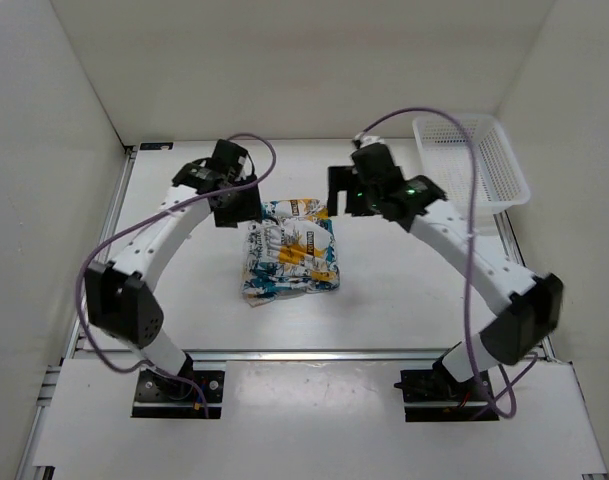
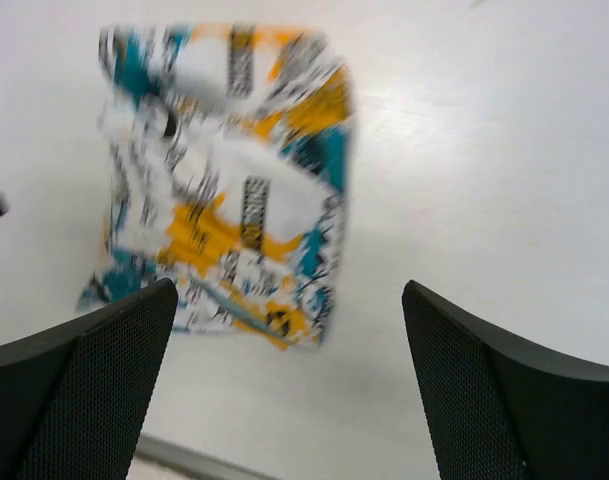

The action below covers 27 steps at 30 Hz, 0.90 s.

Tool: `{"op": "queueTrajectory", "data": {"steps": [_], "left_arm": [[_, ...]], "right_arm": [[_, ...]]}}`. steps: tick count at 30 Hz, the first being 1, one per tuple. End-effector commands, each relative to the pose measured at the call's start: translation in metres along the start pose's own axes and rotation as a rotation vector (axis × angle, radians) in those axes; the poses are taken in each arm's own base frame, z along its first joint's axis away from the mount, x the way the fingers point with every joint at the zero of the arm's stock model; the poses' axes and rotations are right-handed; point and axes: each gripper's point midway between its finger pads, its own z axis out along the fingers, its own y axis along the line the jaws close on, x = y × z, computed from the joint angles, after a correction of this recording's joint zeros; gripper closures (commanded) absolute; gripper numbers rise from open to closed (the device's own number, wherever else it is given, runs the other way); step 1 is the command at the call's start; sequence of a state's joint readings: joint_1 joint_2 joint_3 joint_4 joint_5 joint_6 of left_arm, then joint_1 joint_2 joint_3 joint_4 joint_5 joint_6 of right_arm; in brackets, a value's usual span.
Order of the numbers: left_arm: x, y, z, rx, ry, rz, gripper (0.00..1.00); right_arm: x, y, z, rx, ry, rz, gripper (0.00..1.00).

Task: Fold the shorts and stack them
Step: Fold the shorts

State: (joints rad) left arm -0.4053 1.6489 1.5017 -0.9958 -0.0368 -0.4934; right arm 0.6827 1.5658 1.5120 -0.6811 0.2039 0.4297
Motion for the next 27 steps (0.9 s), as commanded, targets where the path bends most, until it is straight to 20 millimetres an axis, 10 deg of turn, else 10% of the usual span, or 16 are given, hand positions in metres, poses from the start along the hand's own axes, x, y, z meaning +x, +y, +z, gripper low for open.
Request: {"op": "queueTrajectory", "data": {"steps": [1,11,20,27], "left_arm": [[-0.017,0.010,-0.063,-0.019,-0.129,0.007,0.26],[-0.043,0.067,-0.157,-0.128,-0.512,-0.176,0.25],[-0.034,0.104,-0.224,-0.158,-0.774,-0.355,0.00],[-0.012,0.124,-0.224,-0.194,-0.805,-0.401,0.00]], "right_arm": [[-0.014,-0.076,-0.038,0.276,-0.085,0.060,0.02],[0.025,-0.192,-0.115,0.600,-0.189,0.236,0.00],[0.051,-0.223,-0.151,0.782,-0.220,0.296,0.00],[0.056,-0.228,-0.156,0.806,-0.241,0.300,0.02]]}}
